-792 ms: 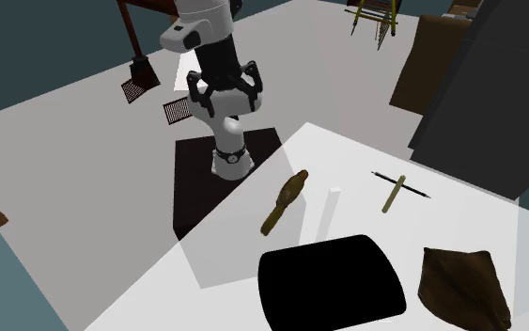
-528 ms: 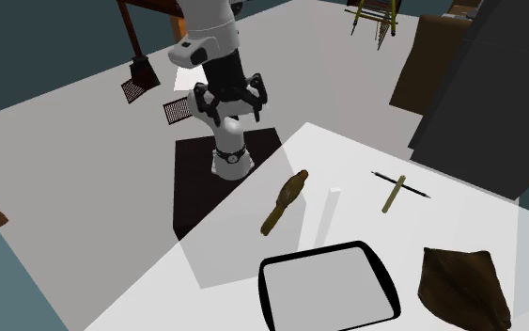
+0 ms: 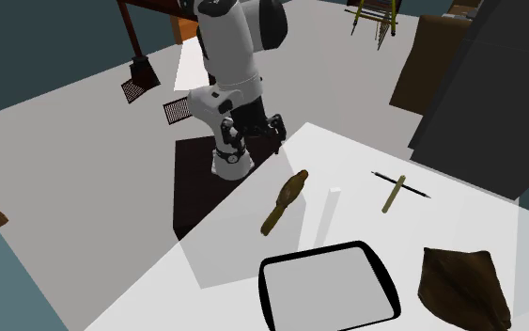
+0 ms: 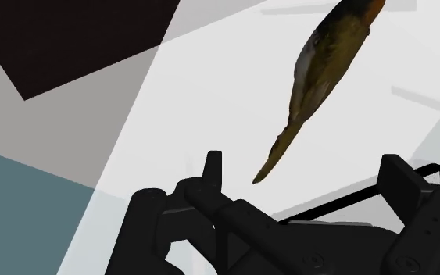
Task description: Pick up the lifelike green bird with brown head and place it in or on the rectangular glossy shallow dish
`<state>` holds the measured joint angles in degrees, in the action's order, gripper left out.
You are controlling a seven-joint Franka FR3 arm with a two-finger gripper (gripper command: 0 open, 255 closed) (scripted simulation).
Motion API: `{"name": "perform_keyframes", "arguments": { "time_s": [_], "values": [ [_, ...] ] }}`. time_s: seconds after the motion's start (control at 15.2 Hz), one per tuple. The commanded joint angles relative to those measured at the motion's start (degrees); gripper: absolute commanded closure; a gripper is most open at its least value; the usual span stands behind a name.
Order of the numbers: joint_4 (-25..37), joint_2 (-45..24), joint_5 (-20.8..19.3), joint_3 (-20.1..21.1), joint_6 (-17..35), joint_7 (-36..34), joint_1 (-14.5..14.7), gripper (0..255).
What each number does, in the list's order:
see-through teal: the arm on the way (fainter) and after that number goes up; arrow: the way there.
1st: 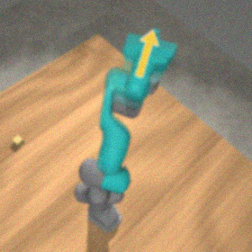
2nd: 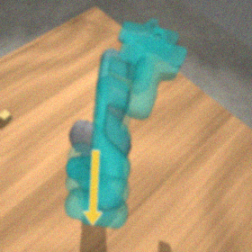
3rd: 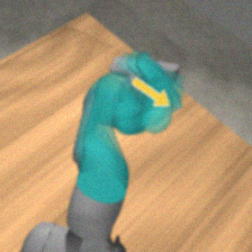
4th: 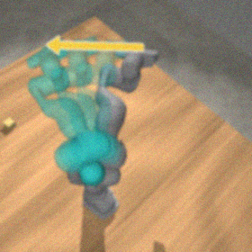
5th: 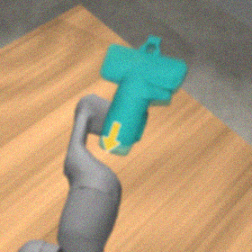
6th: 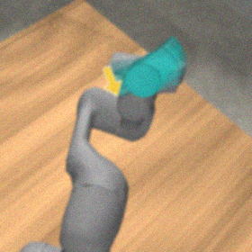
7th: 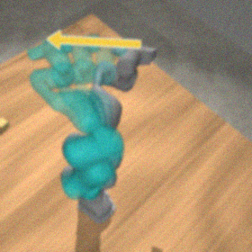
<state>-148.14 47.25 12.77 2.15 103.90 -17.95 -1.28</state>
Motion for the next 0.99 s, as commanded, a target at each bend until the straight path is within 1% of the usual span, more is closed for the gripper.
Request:
{"name": "perform_keyframes", "arguments": {
  "time_s": [0.0,0.33,0.59,0.92],
  "values": [
    [-3.26,-0.82,1.70,1.35,4.39,-1.71,0.22,0],
    [-9.16,-5.52,6.61,5.15,15.65,-5.79,1.62,0],
    [-12.12,-11.94,11.17,8.23,25.70,-8.49,3.27,0],
    [-13.51,-15.22,12.85,9.14,30.48,-8.06,4.19,0]
  ]
}}
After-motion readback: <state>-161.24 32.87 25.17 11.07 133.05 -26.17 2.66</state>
